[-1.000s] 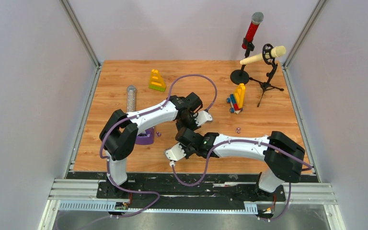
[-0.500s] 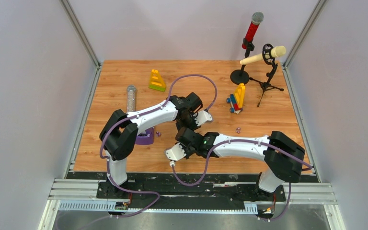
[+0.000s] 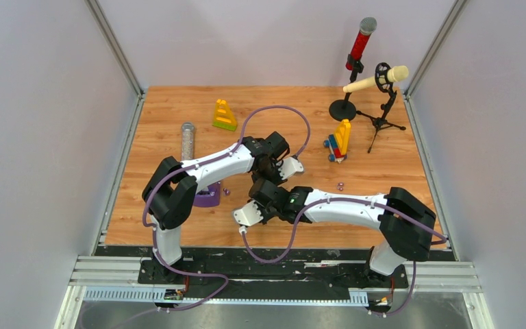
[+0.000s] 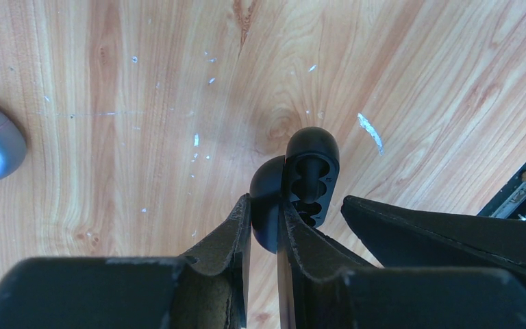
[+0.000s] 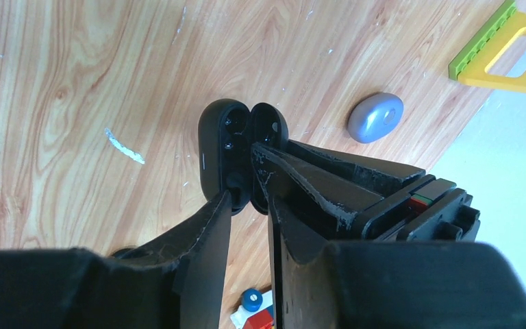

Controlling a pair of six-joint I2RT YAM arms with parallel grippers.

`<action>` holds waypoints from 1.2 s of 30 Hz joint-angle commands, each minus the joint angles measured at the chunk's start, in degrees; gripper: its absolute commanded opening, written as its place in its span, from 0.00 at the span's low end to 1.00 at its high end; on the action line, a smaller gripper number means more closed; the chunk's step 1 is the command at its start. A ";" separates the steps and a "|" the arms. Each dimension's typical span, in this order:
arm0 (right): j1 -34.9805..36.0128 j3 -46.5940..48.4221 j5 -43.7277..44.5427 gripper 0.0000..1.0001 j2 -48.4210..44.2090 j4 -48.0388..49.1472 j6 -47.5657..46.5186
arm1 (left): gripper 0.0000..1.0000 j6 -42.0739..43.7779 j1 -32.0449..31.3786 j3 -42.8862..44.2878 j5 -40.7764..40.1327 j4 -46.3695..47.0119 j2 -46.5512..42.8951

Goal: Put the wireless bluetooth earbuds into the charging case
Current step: Place the earbud in the charging case.

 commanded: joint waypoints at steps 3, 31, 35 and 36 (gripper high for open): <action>-1.36 3.02 2.15 0.27 -1.01 1.59 0.57 | 0.18 1.04 -0.52 -0.49 0.79 0.46 -2.65; -3.20 0.24 3.69 0.13 -0.74 4.80 2.97 | 0.17 0.93 -0.55 -0.76 0.82 1.05 -2.88; -4.41 8.31 -3.94 0.17 -4.11 -10.51 11.41 | 0.17 0.58 -0.50 -1.14 -0.79 1.77 -2.42; -4.87 9.61 -5.10 0.19 -5.01 -12.77 13.48 | 0.17 0.45 -0.52 -1.17 -0.75 1.82 -2.32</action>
